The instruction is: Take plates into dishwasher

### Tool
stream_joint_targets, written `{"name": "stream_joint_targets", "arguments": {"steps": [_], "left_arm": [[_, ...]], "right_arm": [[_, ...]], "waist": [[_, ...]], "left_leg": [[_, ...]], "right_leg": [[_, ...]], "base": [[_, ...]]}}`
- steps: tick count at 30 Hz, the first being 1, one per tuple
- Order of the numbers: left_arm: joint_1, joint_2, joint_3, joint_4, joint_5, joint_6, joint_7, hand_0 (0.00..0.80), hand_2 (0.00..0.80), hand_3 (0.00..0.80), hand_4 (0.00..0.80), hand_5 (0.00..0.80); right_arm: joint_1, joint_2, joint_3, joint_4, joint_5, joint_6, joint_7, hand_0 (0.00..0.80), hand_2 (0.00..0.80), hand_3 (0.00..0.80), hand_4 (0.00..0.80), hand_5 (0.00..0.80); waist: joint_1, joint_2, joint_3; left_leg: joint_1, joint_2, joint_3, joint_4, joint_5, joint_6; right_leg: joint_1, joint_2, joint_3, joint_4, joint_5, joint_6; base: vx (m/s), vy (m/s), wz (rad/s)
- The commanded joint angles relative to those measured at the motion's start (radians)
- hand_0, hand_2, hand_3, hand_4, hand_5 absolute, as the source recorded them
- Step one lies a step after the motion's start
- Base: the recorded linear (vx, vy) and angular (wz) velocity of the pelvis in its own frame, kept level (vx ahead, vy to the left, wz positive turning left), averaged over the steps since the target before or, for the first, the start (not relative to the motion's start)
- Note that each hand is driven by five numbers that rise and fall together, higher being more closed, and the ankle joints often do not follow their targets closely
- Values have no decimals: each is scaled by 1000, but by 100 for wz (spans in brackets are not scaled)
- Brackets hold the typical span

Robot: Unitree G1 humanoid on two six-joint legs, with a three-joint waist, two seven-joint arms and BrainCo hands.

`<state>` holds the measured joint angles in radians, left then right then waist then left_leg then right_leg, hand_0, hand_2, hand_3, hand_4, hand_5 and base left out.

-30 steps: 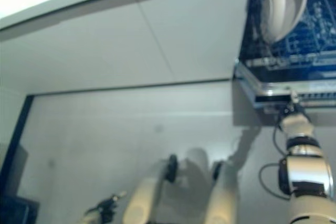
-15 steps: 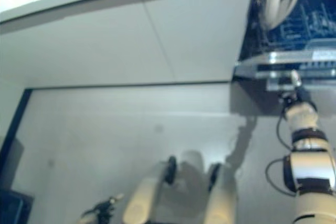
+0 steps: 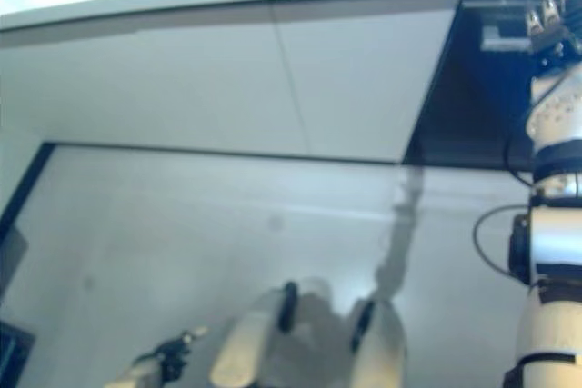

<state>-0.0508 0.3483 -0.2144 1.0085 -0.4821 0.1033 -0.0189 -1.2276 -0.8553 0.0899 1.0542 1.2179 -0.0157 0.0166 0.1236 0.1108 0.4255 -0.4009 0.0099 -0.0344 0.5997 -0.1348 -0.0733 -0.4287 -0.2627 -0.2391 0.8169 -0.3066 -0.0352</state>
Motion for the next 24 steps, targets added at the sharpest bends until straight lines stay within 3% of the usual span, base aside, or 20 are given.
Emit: {"name": "stream_joint_targets", "arguments": {"steps": [1,7,11,16,17,21,24], "left_arm": [[25,50,-17,21,57,0,22,0,0,0,0,0],[19,42,-12,48,70,-17,33,0,0,0,0,0],[29,40,2,65,90,-22,7,0,0,0,0,0],[30,45,16,90,98,-2,-36,0,0,0,0,0],[28,38,15,97,98,4,-59,0,0,0,0,0],[25,11,11,135,88,-33,-50,0,0,0,0,0],[33,-6,28,167,115,-53,-57,0,0,0,0,0]], "right_arm": [[24,5,6,-18,-78,0,11,0,0,0,0,0],[280,94,-19,-14,-266,106,8,0,0,0,0,0],[479,164,18,-55,-480,138,44,0,0,0,0,0],[709,278,110,-181,-666,156,36,0,0,0,0,0],[783,305,121,-206,-693,164,86,0,0,0,0,0],[899,394,126,-148,-725,148,154,0,0,0,0,0],[1004,474,116,-86,-725,108,103,0,0,0,0,0]], "waist": [[12,-35,-79],[-6,-77,-173],[-24,-93,-232],[-56,-104,-289],[-63,-104,-303],[-70,-106,-338],[-72,-110,-352]], "left_leg": [[72,16,70,11,-57,81],[259,40,75,-373,112,30],[354,54,74,-557,180,14],[419,67,97,-666,209,10],[430,70,103,-679,210,8],[443,69,100,-687,203,3],[453,67,100,-687,200,9]], "right_leg": [[139,37,66,-176,98,-5],[319,77,66,-562,252,76],[407,99,73,-733,333,109],[458,113,79,-831,374,126],[472,116,70,-853,382,129],[499,121,54,-896,393,131],[508,120,51,-884,382,131]], "base": [[133,11,2],[153,4,2],[99,29,6],[83,40,-8],[70,60,-5],[72,49,-2],[81,27,-1]]}}
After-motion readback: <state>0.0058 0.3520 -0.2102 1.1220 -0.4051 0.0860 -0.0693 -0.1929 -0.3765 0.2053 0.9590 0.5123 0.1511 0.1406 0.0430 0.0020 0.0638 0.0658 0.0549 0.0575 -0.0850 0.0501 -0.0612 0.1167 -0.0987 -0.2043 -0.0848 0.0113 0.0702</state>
